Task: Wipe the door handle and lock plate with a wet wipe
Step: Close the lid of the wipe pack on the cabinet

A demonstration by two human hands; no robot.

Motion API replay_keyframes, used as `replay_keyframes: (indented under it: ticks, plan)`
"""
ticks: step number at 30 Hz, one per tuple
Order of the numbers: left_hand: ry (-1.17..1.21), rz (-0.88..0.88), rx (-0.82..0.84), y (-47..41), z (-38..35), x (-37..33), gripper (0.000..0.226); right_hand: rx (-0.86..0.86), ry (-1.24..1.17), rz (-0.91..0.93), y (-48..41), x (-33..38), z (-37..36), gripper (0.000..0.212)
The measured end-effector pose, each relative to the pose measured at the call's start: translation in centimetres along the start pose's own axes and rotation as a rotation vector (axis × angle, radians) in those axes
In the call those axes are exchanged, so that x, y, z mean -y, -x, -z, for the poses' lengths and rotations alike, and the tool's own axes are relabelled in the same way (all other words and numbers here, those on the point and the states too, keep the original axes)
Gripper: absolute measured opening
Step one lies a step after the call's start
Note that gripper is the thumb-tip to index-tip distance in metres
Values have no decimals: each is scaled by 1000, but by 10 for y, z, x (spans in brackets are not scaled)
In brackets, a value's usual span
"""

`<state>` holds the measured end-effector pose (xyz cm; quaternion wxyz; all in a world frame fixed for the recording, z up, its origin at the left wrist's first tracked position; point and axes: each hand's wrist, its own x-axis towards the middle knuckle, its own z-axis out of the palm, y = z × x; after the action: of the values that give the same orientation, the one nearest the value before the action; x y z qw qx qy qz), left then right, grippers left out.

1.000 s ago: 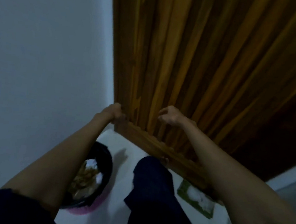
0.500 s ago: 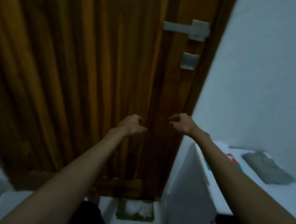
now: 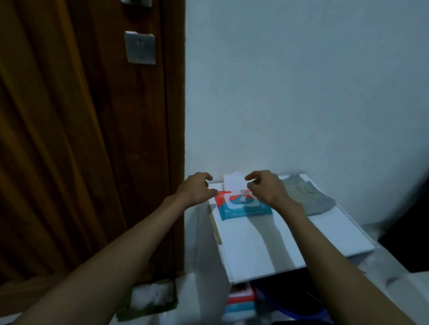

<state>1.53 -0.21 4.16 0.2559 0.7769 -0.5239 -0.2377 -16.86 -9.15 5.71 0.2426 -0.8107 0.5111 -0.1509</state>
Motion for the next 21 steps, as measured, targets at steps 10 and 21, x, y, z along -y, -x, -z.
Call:
replay_keyframes:
  ticks: [10, 21]
  plan:
    - [91, 73, -88, -36, -51, -15, 68, -17, 228, 176, -4, -51, -50, 36]
    - [108, -62, -223, -39, -63, -18, 28, -65, 151, 77, -14, -66, -56, 28]
